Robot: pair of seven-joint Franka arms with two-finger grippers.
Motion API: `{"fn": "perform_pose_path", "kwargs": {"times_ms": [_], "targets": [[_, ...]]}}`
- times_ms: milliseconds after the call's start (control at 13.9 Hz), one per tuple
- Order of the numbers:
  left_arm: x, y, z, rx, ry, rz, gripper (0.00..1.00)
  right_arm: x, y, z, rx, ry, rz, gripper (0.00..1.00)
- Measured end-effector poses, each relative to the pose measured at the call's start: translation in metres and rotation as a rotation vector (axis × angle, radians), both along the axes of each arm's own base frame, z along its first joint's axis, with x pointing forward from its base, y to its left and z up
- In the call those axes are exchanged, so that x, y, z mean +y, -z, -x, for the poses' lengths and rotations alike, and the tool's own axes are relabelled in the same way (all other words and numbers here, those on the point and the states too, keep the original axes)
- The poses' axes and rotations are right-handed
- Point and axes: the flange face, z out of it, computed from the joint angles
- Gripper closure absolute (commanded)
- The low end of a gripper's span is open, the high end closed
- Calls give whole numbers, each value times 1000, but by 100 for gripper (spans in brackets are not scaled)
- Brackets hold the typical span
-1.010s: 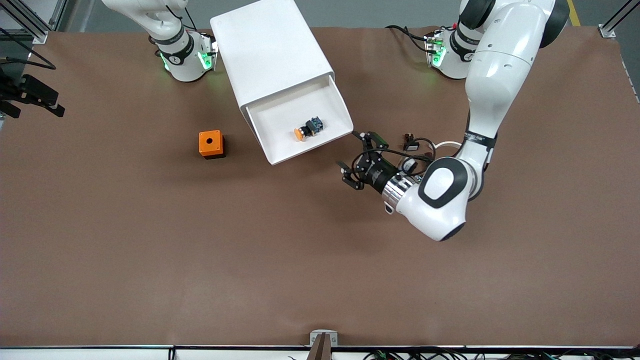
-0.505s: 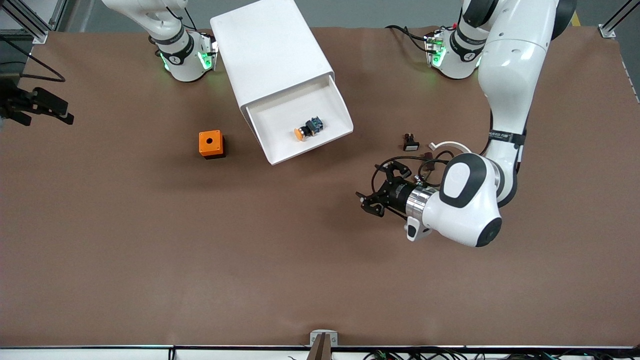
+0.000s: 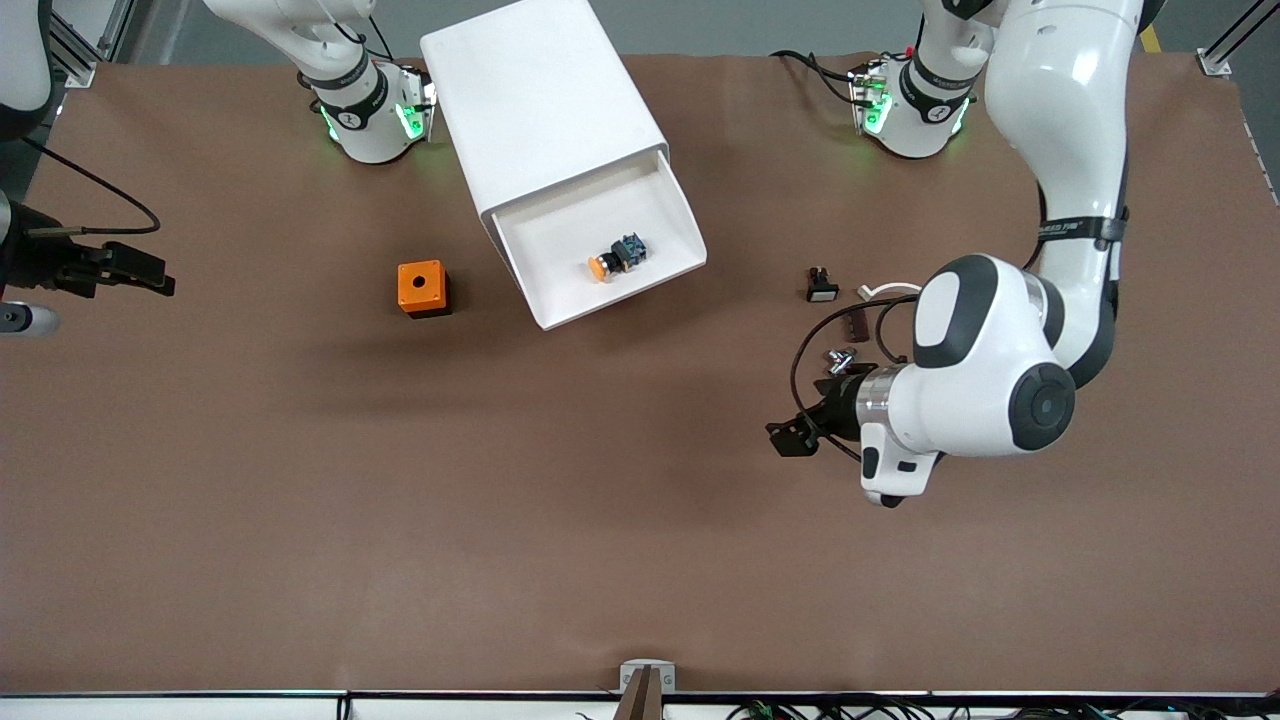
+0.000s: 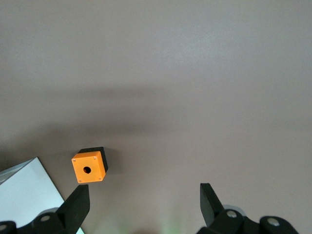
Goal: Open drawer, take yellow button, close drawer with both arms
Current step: 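Release the drawer and draw the left gripper back from the cabinet, then move the right gripper over the open drawer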
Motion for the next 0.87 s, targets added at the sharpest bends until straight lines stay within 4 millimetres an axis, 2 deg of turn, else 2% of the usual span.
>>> {"fn": "perform_pose_path", "kwargs": {"times_ms": [144, 289, 866], "targets": [[9, -15, 0, -65, 55, -87, 1, -14, 11, -7, 10, 5, -1, 0], [13, -19, 0, -93, 83, -137, 1, -23, 18, -12, 19, 10, 0, 0], [13, -19, -1, -136, 113, -200, 1, -17, 13, -18, 8, 18, -2, 0]]}}
